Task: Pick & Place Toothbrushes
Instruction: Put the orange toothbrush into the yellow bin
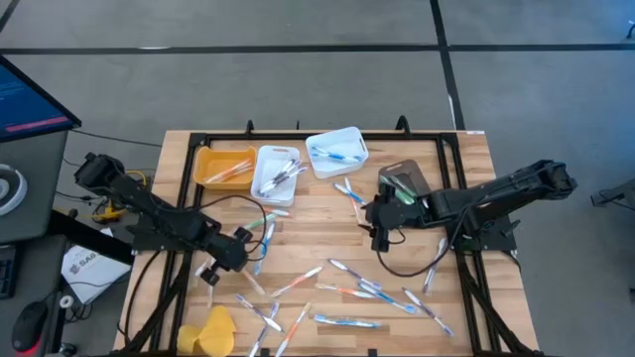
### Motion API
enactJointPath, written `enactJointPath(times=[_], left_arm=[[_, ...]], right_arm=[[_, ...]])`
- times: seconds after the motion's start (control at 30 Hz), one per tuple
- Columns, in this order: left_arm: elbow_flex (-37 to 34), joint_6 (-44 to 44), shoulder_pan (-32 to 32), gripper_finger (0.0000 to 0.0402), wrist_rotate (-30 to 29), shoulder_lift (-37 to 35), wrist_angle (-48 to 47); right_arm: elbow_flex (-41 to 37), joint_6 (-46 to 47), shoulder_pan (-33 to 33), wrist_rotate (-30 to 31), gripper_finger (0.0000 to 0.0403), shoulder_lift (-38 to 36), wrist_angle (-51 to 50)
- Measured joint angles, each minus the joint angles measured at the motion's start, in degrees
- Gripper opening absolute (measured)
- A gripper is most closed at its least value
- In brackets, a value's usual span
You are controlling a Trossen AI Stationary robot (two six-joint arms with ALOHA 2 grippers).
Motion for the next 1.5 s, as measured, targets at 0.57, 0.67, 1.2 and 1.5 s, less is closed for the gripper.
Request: enactJointPath(times=[0.57,0.67,1.2,1.5], left_arm=[[13.4,1.4,0.4,0.0001,-10.8,-0.9,-14.7],[16.4,1.1,0.5,0.0001,-16.7,-1.9,-20.7],[23.3,-13.4,22.3,0.0001,-43.9,-16.0,-37.6],[20.5,-4.4,37.5,0.0001,-38.9,-25.7,-28.9]], right_arm=[[-2.6,-4.6,-0.5,-0.1,0.0226,0.0,7.1],[-2.6,-4.6,-0.5,-0.2,0.0226,0.0,7.2],[-2.6,-5.5,-0.5,-0.2,0.0226,0.0,8.8],[-2.6,-5.5,-0.5,-0.2,0.0226,0.0,8.8]])
